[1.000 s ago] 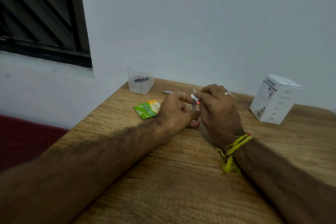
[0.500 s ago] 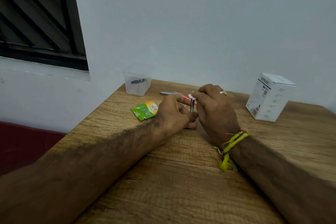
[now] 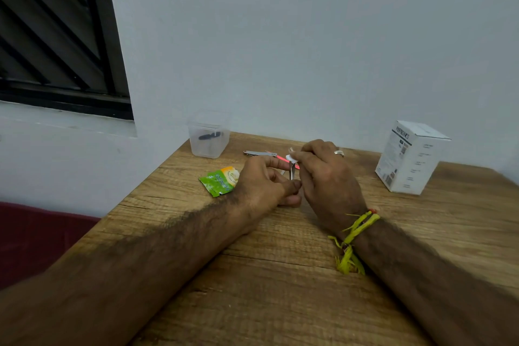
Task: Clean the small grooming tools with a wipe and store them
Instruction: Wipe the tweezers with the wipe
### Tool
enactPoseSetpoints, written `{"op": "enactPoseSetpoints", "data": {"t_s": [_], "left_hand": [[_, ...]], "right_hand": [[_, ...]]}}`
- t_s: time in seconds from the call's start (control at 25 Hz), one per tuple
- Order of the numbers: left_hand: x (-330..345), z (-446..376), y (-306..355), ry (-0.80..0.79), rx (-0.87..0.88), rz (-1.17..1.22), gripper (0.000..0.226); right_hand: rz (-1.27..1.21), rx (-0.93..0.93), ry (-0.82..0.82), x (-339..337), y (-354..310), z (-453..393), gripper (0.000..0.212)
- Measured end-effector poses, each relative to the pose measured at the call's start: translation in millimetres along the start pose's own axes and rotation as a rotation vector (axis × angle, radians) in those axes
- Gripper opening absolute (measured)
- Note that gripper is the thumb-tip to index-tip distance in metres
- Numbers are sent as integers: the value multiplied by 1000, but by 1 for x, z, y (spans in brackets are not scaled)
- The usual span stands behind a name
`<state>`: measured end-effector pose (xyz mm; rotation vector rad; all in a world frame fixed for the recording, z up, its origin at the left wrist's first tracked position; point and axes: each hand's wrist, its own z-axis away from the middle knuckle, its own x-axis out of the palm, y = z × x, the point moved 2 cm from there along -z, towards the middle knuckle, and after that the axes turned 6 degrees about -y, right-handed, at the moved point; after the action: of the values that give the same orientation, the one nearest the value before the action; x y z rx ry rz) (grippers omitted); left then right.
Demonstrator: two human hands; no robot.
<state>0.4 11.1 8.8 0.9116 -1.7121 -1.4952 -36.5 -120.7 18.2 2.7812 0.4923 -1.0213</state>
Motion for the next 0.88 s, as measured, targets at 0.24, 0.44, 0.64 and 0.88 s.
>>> {"op": "enactPoseSetpoints", "data": {"t_s": [0.24,0.44,0.64,0.88], "left_hand": [[-2,-3,4,-17,20,27,28],[-1,-2,-1,-15,29,49,30],[-2,-6,1,-2,45,61,32],[0,-4,4,-20,58,60,52]], "right_hand": [[-33,1,19,-4,-2,-6,30],[-61,-7,11,-5,0,-1,33],[-56,-51,13,-7,1,-2,32],[-37,-75,-23,-6,0,-3,31]]}}
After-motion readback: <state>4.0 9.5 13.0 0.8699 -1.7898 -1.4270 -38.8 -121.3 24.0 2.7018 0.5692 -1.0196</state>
